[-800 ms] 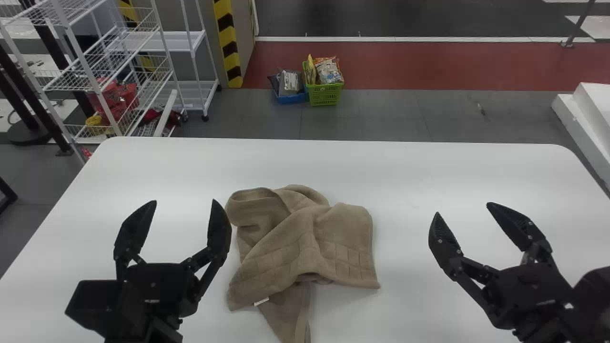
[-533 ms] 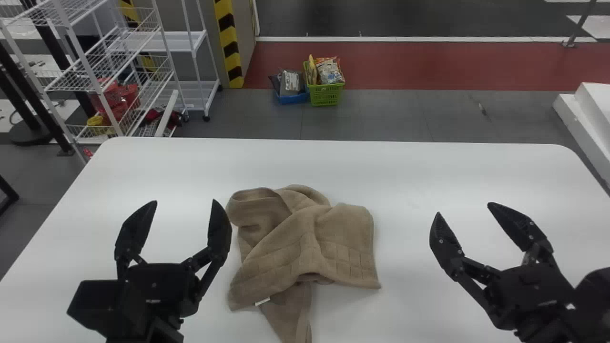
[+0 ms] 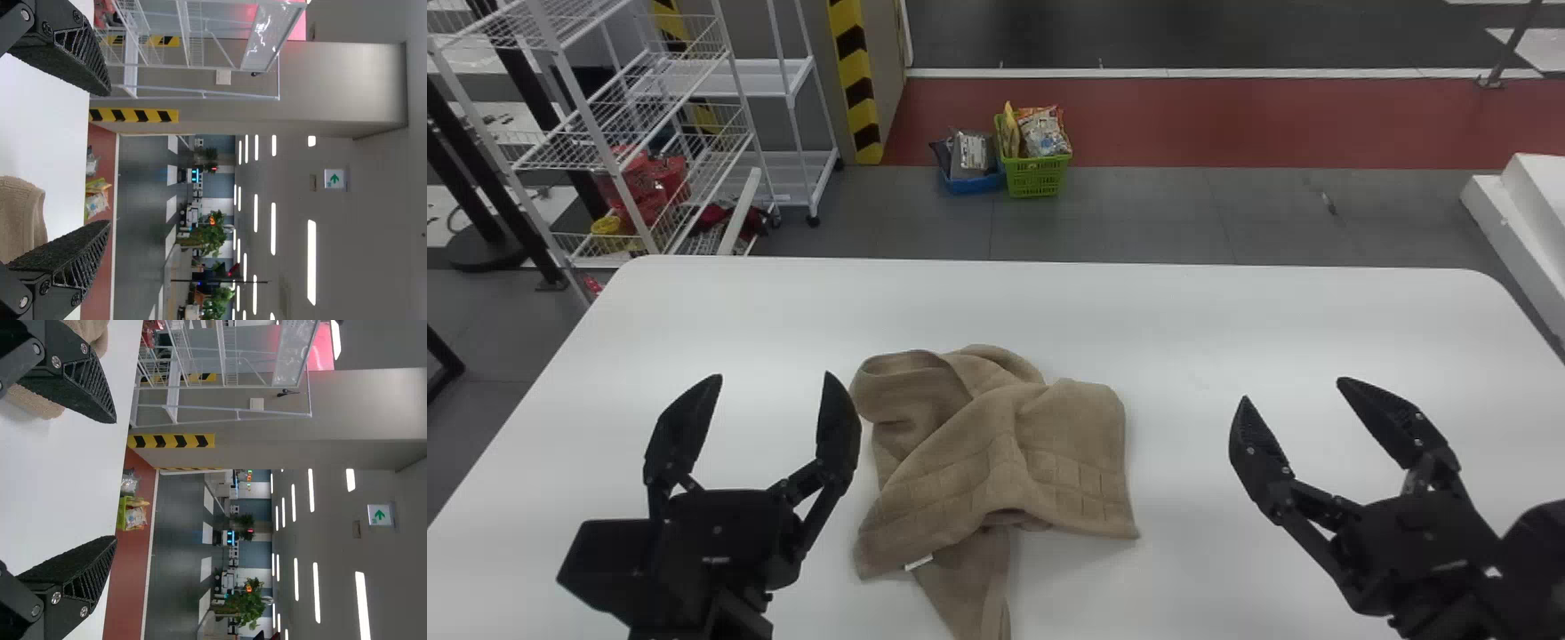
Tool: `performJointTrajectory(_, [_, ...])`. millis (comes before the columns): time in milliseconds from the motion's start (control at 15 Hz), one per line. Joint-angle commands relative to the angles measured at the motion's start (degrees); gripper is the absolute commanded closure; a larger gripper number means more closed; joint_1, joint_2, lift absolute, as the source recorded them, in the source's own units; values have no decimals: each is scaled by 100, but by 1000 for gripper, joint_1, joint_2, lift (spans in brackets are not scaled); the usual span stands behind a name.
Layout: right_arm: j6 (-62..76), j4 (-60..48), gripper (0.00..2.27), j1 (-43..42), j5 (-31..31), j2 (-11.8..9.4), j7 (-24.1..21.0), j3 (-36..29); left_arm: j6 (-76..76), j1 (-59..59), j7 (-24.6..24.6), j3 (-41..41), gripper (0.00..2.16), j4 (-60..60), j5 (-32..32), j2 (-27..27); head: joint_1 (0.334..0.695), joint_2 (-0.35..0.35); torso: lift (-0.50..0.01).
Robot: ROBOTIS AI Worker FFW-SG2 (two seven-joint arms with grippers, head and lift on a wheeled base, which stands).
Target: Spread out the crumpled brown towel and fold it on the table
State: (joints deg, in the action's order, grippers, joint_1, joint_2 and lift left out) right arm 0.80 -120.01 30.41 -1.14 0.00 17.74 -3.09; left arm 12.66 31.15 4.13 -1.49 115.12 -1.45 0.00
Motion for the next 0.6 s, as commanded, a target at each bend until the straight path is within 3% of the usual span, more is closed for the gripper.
performJointTrajectory(0, [29, 21, 218, -18, 0, 5, 2, 1, 4, -13, 9, 0, 144, -16, -13, 0, 695, 48, -127])
performJointTrajectory(333, [11, 56, 218, -53, 0, 5, 54, -8, 4, -13, 9, 0, 144, -16, -48, 0, 695, 48, -127])
performJointTrajectory(533, [-147, 65, 218, -70, 176, 5, 722, -96, 4, 31, -18, 9, 144, 1, -48, 9, 695, 55, -127])
